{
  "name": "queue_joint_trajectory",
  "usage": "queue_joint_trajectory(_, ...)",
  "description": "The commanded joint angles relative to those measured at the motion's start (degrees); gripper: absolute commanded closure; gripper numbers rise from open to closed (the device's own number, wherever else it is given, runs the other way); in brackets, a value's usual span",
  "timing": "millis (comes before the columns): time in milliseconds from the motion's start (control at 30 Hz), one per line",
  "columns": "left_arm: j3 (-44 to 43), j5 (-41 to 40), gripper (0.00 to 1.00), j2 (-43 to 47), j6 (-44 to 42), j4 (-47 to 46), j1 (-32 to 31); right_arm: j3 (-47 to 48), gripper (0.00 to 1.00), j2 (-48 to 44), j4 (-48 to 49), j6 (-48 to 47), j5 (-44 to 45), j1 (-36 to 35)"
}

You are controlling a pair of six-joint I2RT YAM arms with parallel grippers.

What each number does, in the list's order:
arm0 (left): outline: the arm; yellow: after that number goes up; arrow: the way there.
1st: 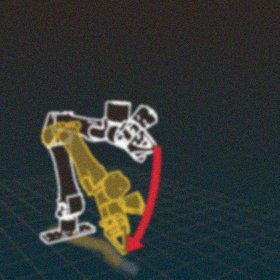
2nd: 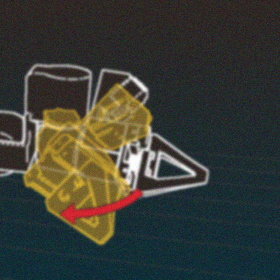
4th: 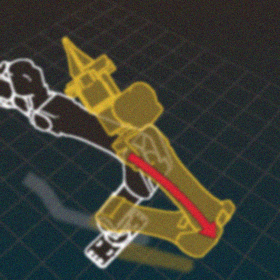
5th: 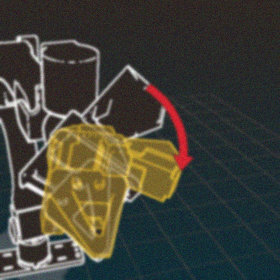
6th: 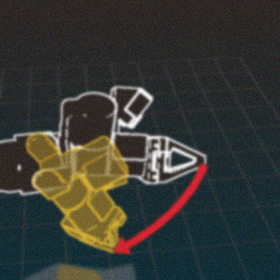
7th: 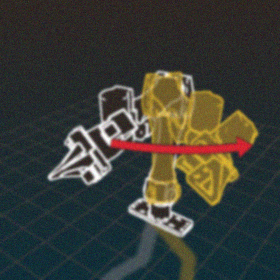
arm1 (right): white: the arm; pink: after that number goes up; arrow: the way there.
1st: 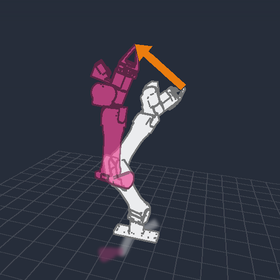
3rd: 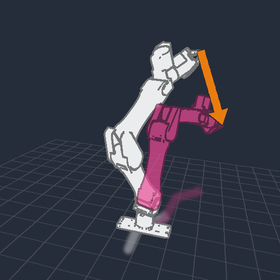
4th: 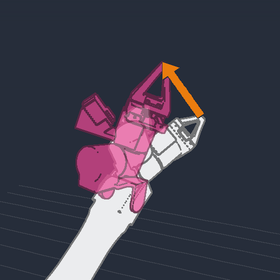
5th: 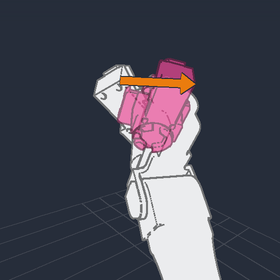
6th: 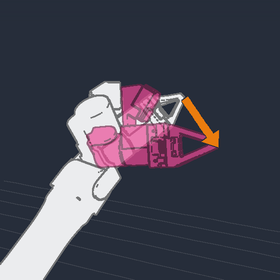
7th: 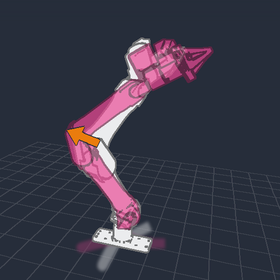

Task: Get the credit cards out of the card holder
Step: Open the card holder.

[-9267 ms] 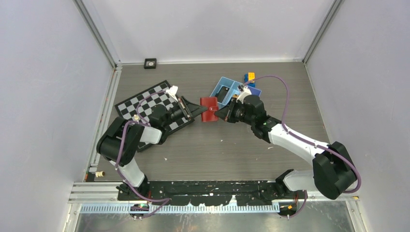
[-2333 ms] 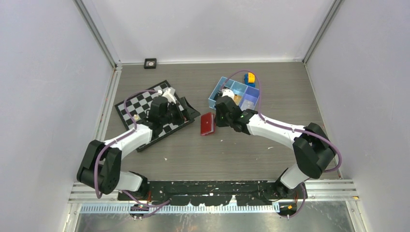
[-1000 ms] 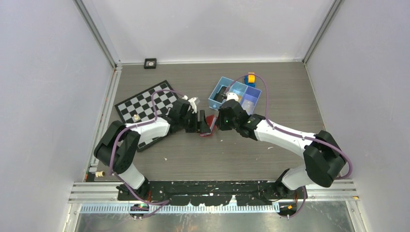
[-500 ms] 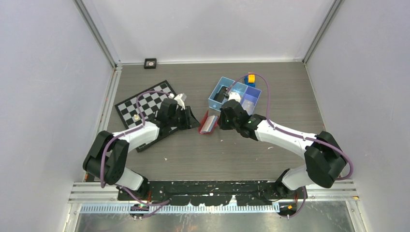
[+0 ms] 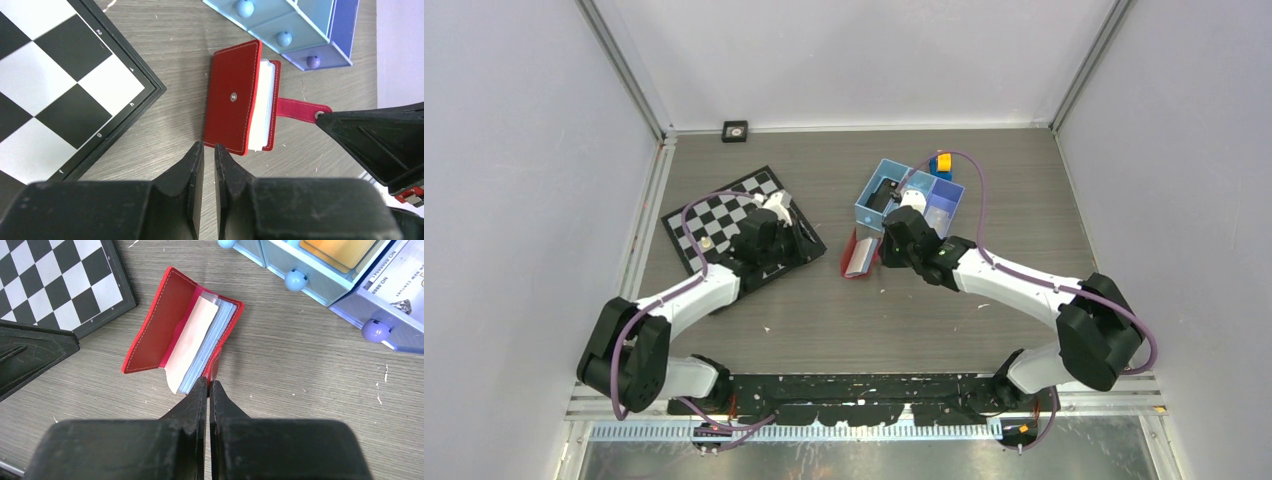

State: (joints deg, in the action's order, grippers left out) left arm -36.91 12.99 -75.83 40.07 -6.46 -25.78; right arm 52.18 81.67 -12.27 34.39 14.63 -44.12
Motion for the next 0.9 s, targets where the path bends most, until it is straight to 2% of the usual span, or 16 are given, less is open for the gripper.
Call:
queue_joint_trajectory(0, -0.3, -4.0, 0.86, 1.7, -0.3, 0.7, 0.2, 0.5, 1.0, -3.3, 1.4, 1.0, 2.7, 0.3)
queue_joint_trajectory(267, 1.5, -10.0, 0.86, 6.1, 0.3, 2.0, 0.2, 0.2, 1.0, -3.8, 1.4, 1.4, 3.2, 0.4)
queue_joint_trajectory(367, 3.4, -11.1, 0.78, 9.3, 0.4, 0.7, 0.3, 0.3, 1.0, -3.4, 1.3, 1.4, 2.7, 0.5)
queue_joint_trajectory(400, 4.5, -11.0, 0.72, 10.5, 0.5, -0.5, 0.3, 0.4, 1.0, -3.3, 1.4, 1.3, 2.4, 0.6)
queue_joint_trajectory(433, 5.6, -10.7, 0.59, 11.6, 0.7, -2.2, 0.3, 0.5, 0.99, -3.2, 1.4, 1.4, 2.2, 0.6)
queue_joint_trajectory(467, 6.8, -11.2, 0.29, 12.7, 0.8, -3.8, 0.3, 0.5, 1.0, -3.1, 1.4, 1.5, 2.0, 0.7)
queue_joint_trajectory(500, 7.8, -13.7, 0.04, 13.7, 1.8, -3.9, 0.3, 0.5, 1.0, -3.2, 1.4, 1.5, 2.0, 0.7)
queue_joint_trajectory(567, 8.9, -20.2, 0.0, 15.3, 6.9, -0.4, 0.6, 0.4, 1.0, -3.2, 1.3, 1.5, 1.9, 0.8)
queue_joint_trajectory(633, 10.5, -20.7, 0.0, 16.1, 9.5, -0.7, 1.4, 0.4, 0.99, -3.3, 1.4, 1.5, 1.6, 0.9)
queue_joint_trajectory(733, 12.6, -15.4, 0.0, 15.5, 8.5, -8.9, 1.6, 0.3, 1.0, -3.5, 1.3, 1.4, 0.8, 1.0)
queue_joint_trajectory(867, 8.4, -7.0, 0.02, 11.3, 4.0, -7.8, 1.6, -0.4, 1.0, -3.9, 2.3, 1.0, -1.0, 1.1)
